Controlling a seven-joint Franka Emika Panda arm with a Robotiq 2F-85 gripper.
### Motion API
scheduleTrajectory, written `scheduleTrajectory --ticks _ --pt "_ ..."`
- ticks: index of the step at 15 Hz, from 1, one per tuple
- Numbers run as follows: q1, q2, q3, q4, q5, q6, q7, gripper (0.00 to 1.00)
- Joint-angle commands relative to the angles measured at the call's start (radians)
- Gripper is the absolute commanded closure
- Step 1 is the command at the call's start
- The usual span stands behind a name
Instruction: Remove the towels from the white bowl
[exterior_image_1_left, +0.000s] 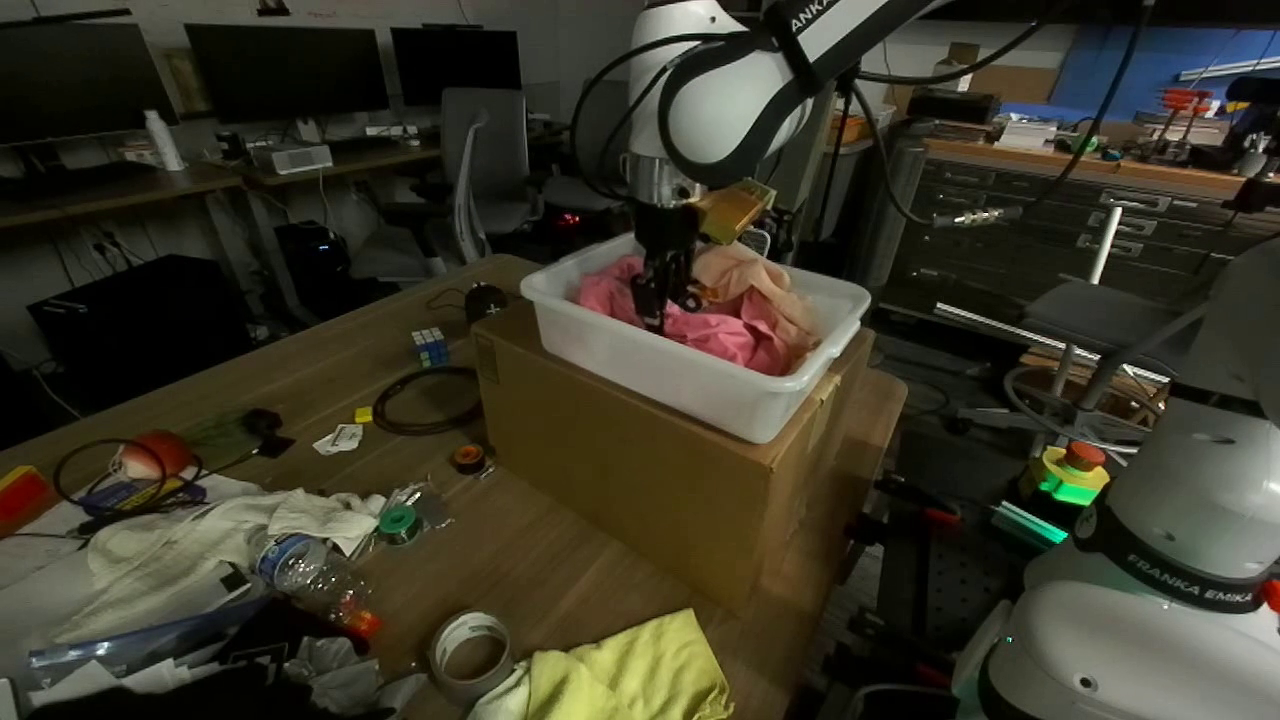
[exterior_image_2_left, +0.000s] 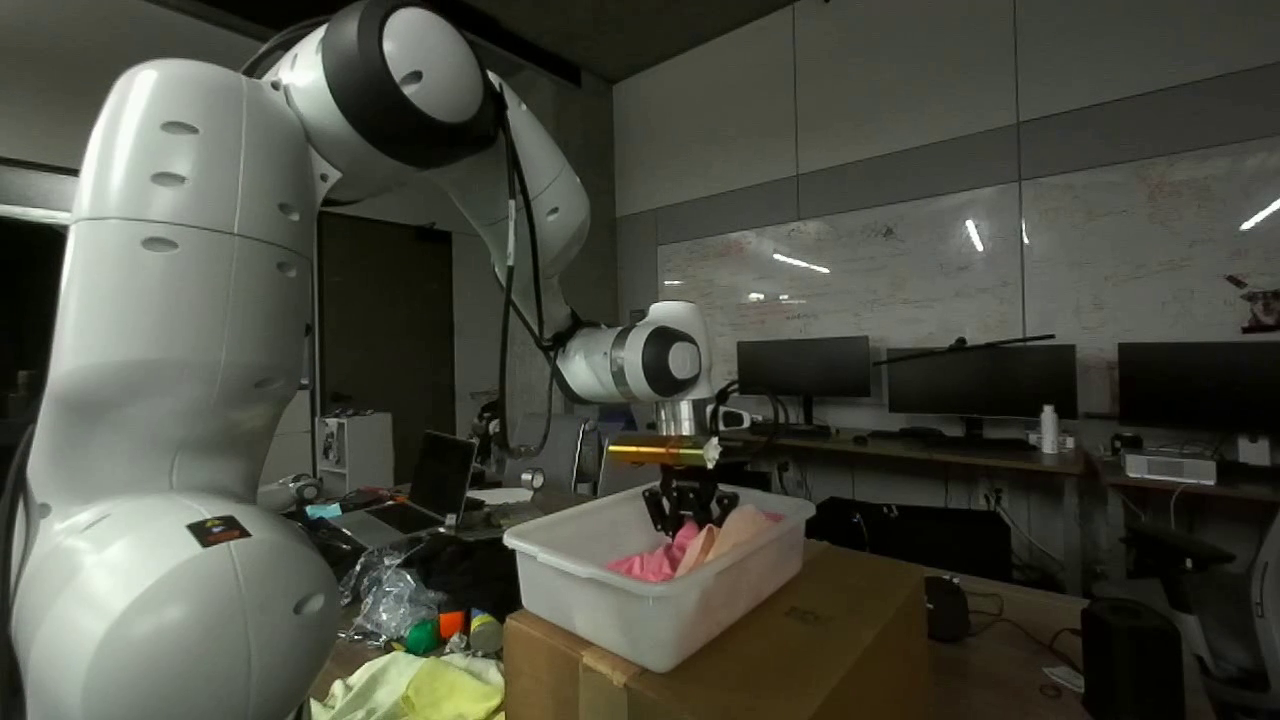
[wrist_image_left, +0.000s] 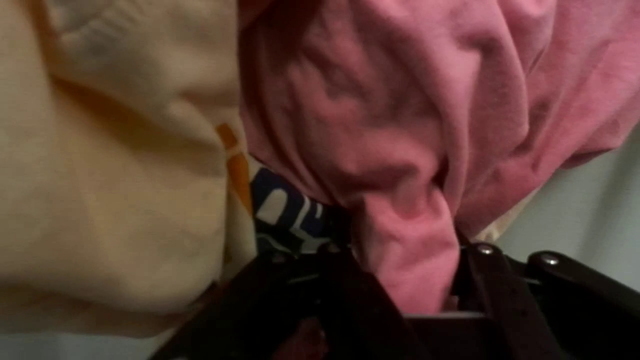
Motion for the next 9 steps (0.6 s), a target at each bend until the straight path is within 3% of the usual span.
scheduleTrajectory --ticks 1,4,9 --pt "-0.003 -0.020 -0.009 -0.002 0.018 0.030 -0.019 0.88" --pt "-0.004 -0.075 -0.012 -0.034 0.014 0.069 -0.003 0.99" --pt "0.002 -0.247 -0.010 -0.116 -0.026 0.167 0.054 0.96"
